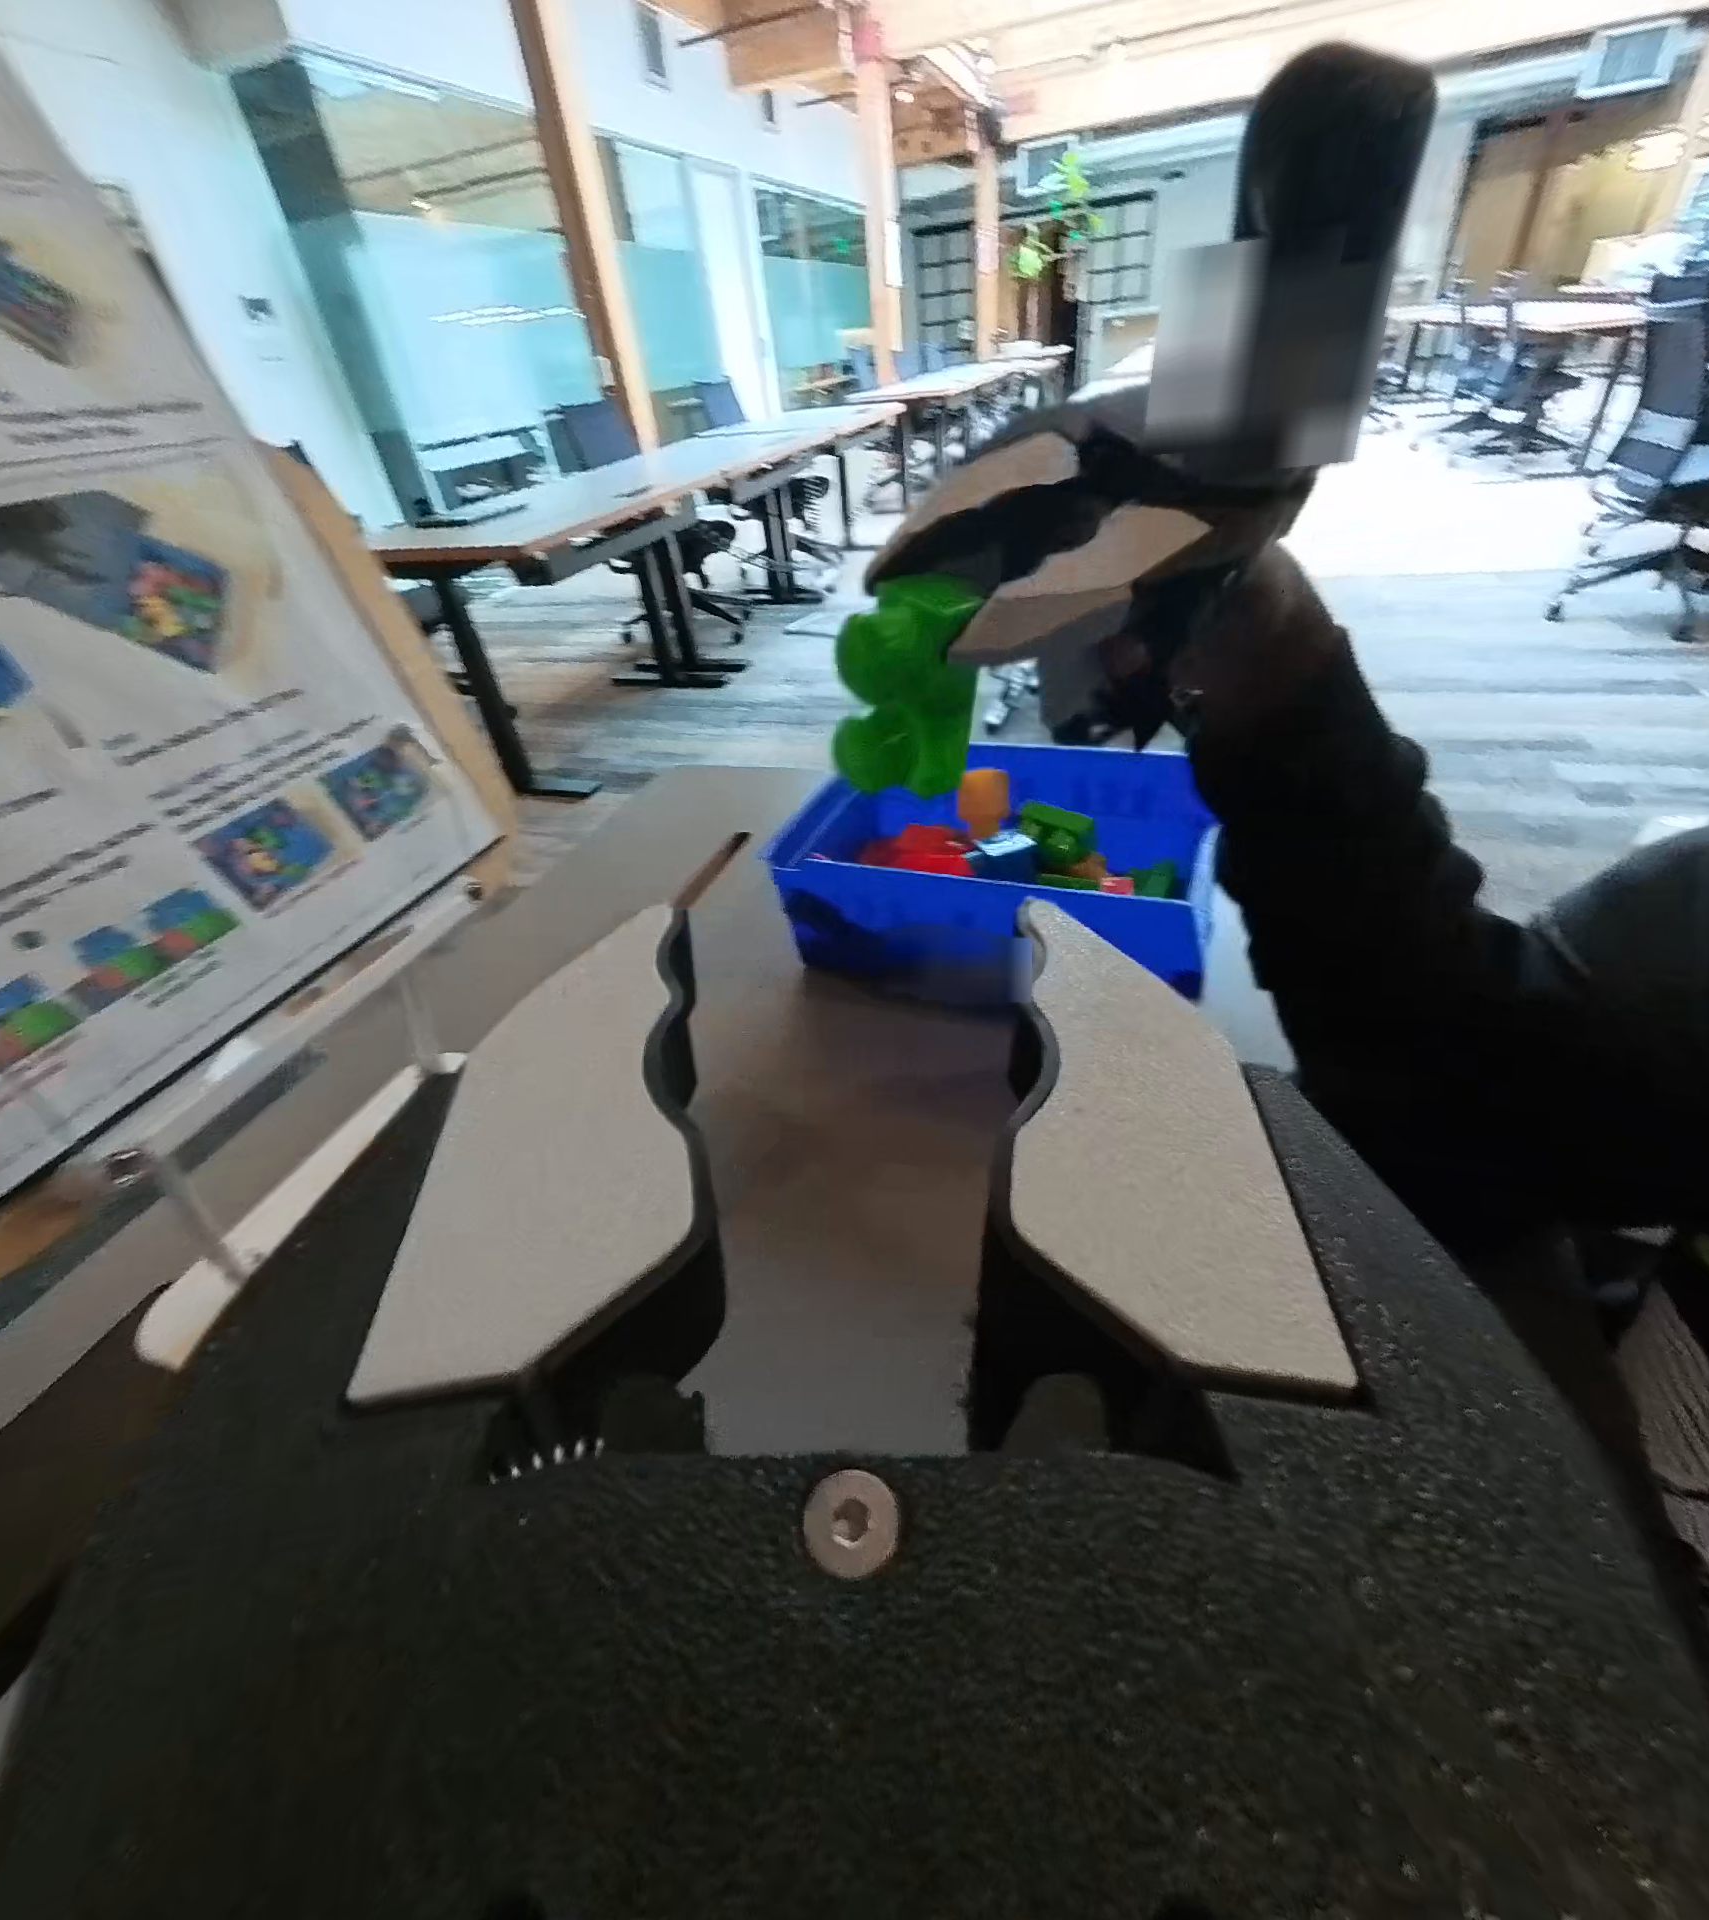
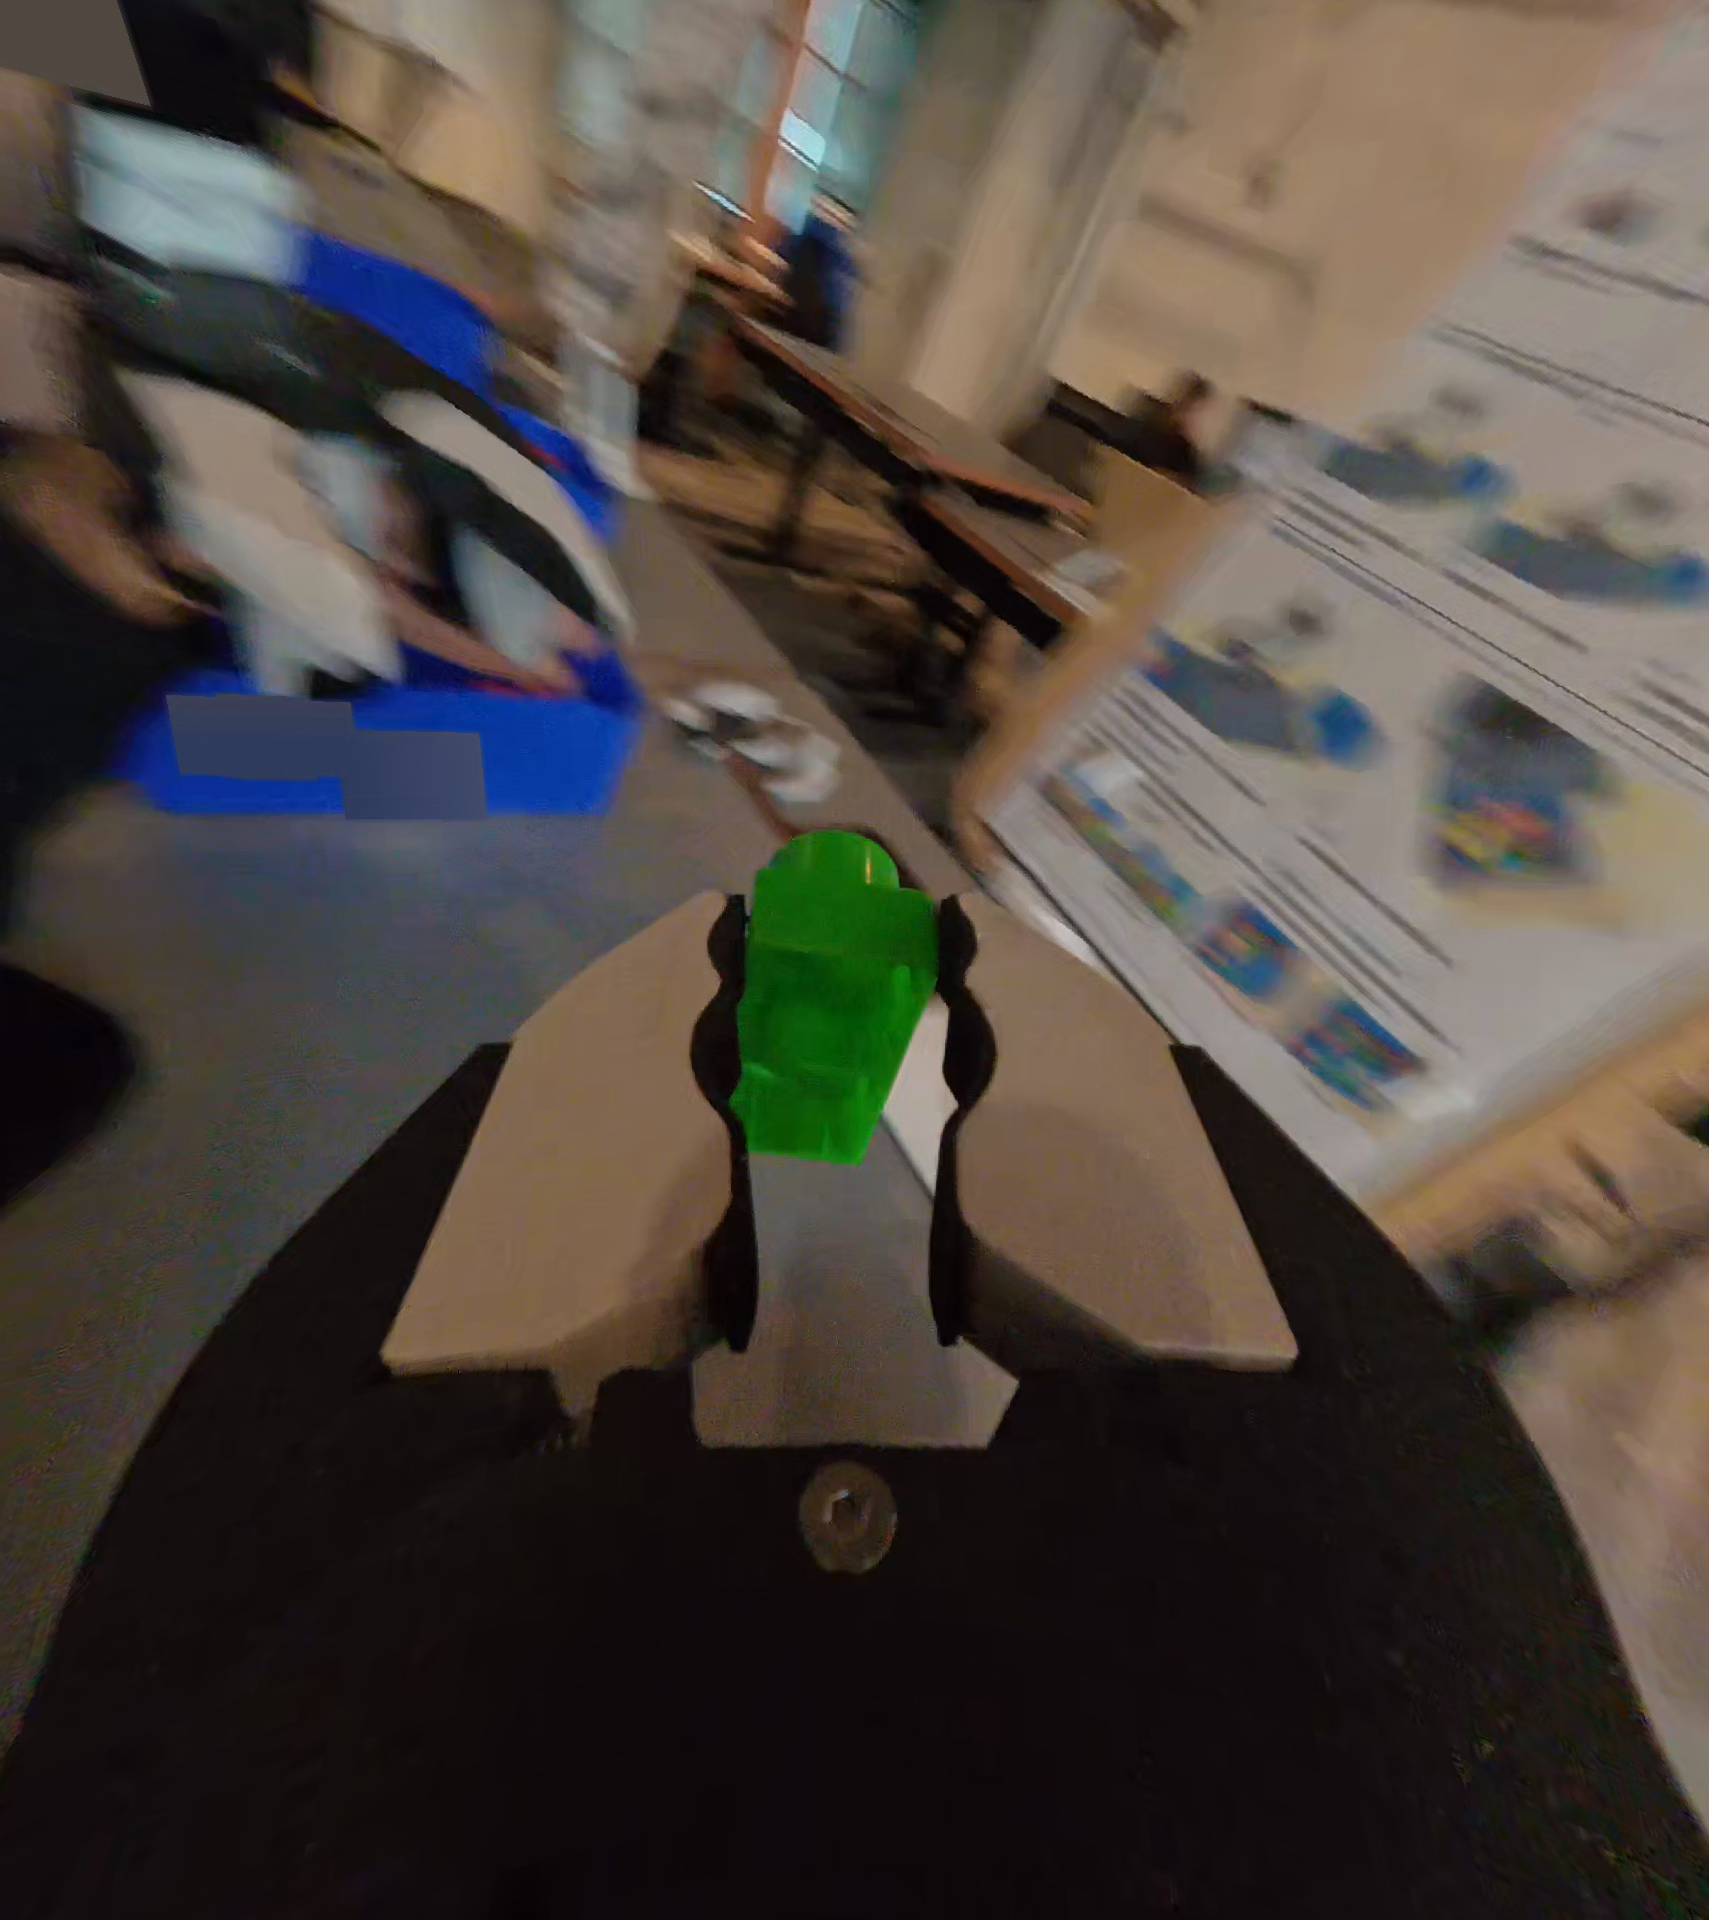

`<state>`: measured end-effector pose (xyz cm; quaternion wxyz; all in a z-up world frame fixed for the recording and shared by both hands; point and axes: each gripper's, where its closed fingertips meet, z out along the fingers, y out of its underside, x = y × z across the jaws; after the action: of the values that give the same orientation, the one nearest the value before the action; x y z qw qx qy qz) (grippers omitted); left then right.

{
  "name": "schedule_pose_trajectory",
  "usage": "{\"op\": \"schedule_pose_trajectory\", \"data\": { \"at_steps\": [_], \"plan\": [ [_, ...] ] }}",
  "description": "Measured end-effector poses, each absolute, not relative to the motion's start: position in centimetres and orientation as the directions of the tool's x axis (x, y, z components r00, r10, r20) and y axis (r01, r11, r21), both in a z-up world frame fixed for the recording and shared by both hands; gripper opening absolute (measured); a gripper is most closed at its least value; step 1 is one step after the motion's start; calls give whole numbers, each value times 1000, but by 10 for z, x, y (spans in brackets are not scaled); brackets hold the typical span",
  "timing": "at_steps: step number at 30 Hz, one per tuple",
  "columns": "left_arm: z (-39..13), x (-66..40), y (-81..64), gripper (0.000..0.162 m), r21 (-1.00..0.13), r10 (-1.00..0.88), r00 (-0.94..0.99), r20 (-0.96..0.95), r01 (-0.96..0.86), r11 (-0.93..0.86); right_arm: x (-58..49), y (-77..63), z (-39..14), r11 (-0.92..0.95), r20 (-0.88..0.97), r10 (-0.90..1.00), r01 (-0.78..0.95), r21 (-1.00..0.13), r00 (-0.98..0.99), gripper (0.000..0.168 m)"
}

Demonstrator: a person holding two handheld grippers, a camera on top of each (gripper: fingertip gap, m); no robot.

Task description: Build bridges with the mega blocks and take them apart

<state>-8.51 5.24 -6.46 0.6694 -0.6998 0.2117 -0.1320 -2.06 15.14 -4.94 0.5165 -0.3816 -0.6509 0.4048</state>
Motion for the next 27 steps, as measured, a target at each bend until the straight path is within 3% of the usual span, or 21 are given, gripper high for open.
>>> {"op": "schedule_pose_trajectory", "data": {
  "at_steps": [5, 10, 19, 27],
  "plan": [
    [-48, -121, 36, 66, -995, -338, 936, -95, -90, 32, 68, 296, -70, 207, 324, 868, 319, -925, 376, 35],
    [-36, -149, 18, 64, -996, -239, 969, -66, -49, 75, 141, 383, -113, -44, 197, 722, 327, -944, 664, 35],
    [-29, -182, -4, 58, -993, -115, 992, -46, -32, 114, 159, 445, -213, -300, 217, 627, 489, -819, 748, 35],
    [-31, -190, -7, 57, -995, -99, 995, -23, -13, 101, 164, 451, -240, -373, 230, 620, 540, -755, 750, 38]
  ]
}}
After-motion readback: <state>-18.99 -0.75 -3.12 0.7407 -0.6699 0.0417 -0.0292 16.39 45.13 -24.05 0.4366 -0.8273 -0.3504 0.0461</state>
